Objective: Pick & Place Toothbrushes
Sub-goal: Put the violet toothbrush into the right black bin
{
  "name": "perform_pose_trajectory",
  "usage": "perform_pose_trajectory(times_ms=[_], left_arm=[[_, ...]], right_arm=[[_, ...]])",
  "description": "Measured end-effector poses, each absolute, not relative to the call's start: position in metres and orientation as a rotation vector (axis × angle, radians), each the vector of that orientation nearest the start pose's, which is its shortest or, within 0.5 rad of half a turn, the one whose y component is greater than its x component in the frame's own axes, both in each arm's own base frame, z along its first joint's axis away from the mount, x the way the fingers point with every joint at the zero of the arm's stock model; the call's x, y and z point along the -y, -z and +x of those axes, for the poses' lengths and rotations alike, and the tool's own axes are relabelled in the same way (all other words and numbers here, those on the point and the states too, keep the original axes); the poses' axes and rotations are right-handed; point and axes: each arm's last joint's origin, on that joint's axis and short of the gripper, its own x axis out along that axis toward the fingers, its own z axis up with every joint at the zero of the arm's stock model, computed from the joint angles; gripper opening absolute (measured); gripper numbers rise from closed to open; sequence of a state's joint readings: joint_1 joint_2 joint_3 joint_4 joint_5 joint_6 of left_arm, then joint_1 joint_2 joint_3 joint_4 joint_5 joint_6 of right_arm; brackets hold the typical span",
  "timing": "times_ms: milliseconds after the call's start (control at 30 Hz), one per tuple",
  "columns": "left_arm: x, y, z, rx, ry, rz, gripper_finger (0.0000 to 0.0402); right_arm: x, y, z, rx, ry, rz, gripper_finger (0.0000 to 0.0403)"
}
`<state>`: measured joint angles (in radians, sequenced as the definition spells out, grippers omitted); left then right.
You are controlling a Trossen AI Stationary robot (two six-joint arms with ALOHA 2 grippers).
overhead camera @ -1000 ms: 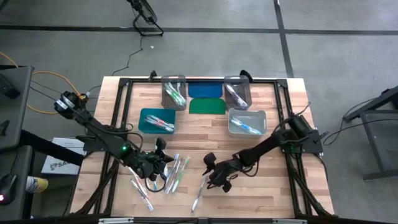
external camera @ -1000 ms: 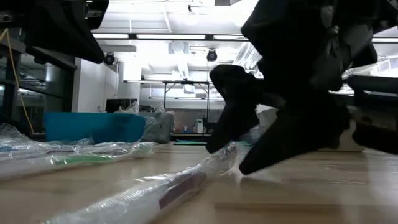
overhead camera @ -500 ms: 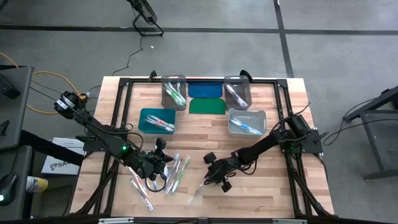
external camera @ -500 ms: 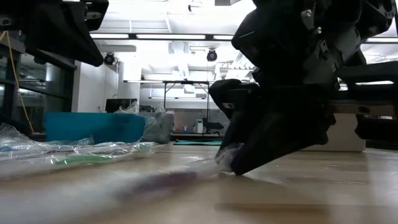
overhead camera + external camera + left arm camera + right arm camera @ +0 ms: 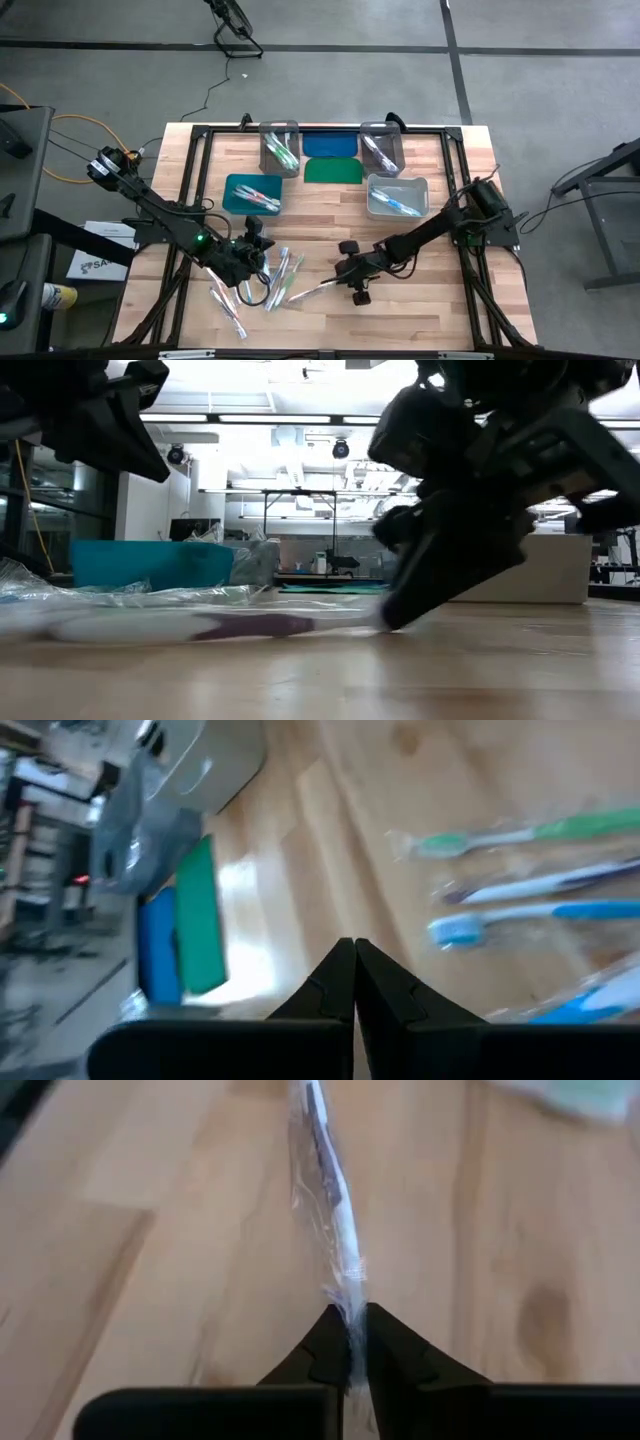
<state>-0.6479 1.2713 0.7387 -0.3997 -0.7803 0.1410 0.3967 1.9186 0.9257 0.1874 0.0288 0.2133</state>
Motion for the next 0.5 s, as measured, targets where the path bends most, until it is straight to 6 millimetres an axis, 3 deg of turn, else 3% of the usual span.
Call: perform_pose_trajectory(times_ms=[100, 300, 500], left_arm=[[0.124, -0.211, 0.199, -0.731, -0.11, 0.793, 0.0024], [0.113, -0.218, 0.188, -0.748, -0.223, 0.805, 0.0103], [0.087, -0.22, 0.159, -0.667, -0.354, 0.737, 0.0171]], right_arm=[[-0.142, -0.121, 0.322, -0.875, -0.193, 0.061, 0.0015], [-0.148, -0.153, 0.29, -0.968, -0.045, 0.101, 0.0015], [-0.15, -0.182, 0.255, -0.978, 0.157, 0.15, 0.0015]])
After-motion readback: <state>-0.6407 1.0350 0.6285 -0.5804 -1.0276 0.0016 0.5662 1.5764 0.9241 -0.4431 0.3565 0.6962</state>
